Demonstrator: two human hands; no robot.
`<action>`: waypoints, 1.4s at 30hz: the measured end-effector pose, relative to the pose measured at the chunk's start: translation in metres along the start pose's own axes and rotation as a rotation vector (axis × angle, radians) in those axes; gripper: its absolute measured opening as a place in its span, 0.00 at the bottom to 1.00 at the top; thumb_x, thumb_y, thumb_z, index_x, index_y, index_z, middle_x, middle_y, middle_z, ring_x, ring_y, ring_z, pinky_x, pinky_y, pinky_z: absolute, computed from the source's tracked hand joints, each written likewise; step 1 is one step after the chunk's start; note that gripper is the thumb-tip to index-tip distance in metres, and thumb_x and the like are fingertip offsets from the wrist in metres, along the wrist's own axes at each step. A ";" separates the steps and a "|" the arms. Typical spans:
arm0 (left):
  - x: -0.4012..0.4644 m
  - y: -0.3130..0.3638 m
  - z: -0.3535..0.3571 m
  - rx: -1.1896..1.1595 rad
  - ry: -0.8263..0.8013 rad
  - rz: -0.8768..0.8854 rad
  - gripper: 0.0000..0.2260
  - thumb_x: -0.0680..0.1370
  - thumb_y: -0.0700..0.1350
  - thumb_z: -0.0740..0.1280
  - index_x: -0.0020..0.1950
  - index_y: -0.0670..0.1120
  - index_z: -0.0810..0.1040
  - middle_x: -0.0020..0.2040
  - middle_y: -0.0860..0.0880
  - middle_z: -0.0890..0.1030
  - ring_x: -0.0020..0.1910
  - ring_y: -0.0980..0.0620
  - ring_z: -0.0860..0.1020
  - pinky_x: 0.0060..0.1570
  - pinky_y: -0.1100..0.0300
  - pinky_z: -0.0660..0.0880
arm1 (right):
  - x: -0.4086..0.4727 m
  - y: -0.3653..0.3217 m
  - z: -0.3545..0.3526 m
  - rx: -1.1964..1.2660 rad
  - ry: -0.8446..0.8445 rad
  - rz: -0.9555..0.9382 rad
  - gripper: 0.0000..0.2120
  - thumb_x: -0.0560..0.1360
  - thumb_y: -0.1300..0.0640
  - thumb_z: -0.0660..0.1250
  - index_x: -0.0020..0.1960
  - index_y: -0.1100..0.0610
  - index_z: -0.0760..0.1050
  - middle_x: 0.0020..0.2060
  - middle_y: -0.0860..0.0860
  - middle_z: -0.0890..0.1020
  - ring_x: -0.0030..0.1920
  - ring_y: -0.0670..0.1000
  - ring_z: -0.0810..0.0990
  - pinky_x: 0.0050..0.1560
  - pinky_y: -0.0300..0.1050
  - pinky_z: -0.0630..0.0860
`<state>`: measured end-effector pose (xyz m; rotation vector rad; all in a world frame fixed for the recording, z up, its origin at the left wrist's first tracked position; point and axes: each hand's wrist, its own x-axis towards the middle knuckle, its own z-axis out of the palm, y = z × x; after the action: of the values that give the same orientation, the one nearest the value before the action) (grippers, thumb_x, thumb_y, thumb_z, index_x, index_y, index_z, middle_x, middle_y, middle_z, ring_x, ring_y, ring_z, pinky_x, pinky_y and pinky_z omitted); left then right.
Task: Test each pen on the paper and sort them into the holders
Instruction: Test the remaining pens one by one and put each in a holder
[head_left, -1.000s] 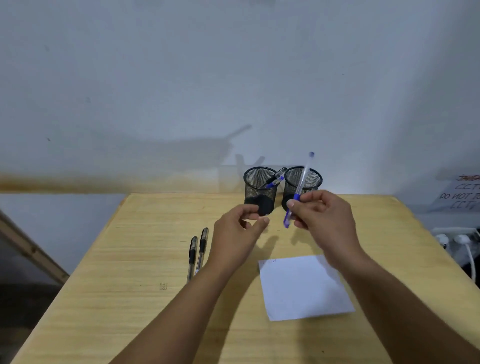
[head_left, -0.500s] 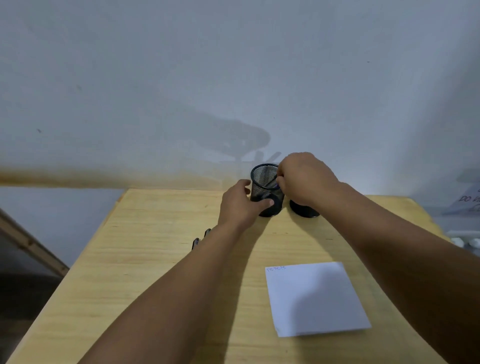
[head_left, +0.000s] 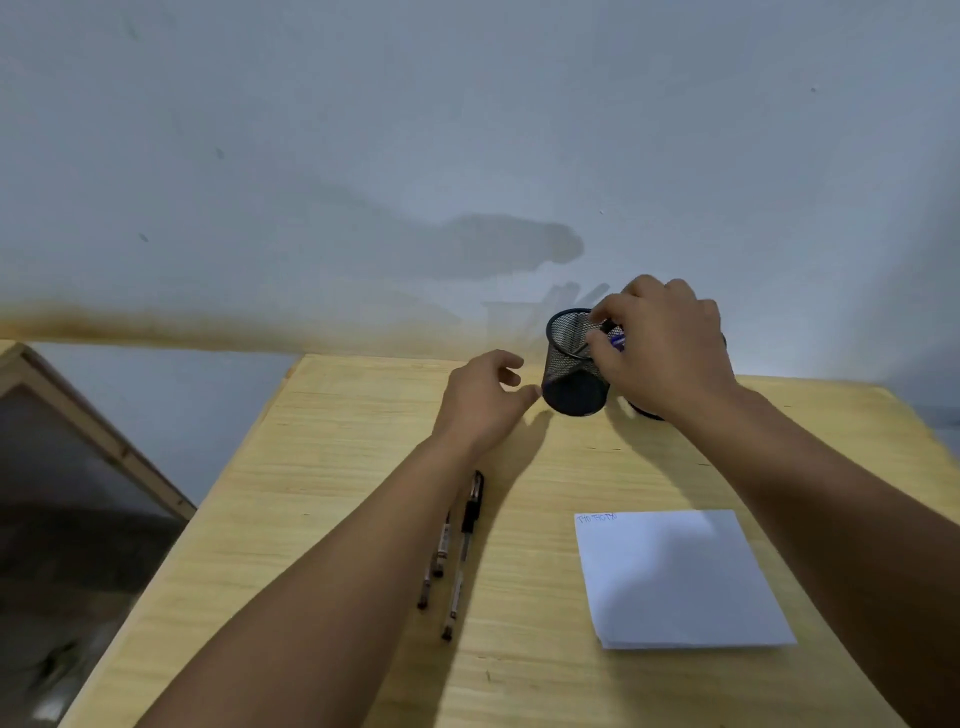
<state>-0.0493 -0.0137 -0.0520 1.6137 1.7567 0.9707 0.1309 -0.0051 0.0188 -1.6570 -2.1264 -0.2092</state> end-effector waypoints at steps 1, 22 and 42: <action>-0.006 -0.004 -0.007 0.012 0.002 0.002 0.15 0.74 0.51 0.74 0.59 0.50 0.79 0.48 0.54 0.82 0.47 0.55 0.79 0.42 0.64 0.72 | -0.009 -0.003 -0.001 0.099 0.033 0.018 0.11 0.75 0.49 0.64 0.52 0.49 0.81 0.49 0.50 0.81 0.53 0.58 0.77 0.53 0.54 0.73; -0.078 -0.051 -0.051 0.380 -0.256 0.152 0.14 0.75 0.38 0.65 0.55 0.53 0.84 0.50 0.51 0.83 0.48 0.51 0.80 0.46 0.57 0.77 | -0.125 -0.128 0.040 0.528 -0.483 0.258 0.06 0.72 0.57 0.66 0.38 0.53 0.72 0.45 0.55 0.81 0.45 0.59 0.80 0.43 0.50 0.79; -0.138 -0.021 -0.040 0.325 -0.212 0.512 0.09 0.76 0.57 0.69 0.54 0.58 0.84 0.45 0.58 0.79 0.46 0.56 0.74 0.46 0.55 0.74 | -0.165 -0.019 -0.020 0.563 -0.546 0.038 0.09 0.73 0.60 0.65 0.45 0.46 0.80 0.32 0.44 0.80 0.34 0.44 0.76 0.34 0.36 0.72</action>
<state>-0.0770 -0.1566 -0.0554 2.3556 1.4356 0.7091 0.1492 -0.1632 -0.0307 -1.5050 -2.2171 0.8668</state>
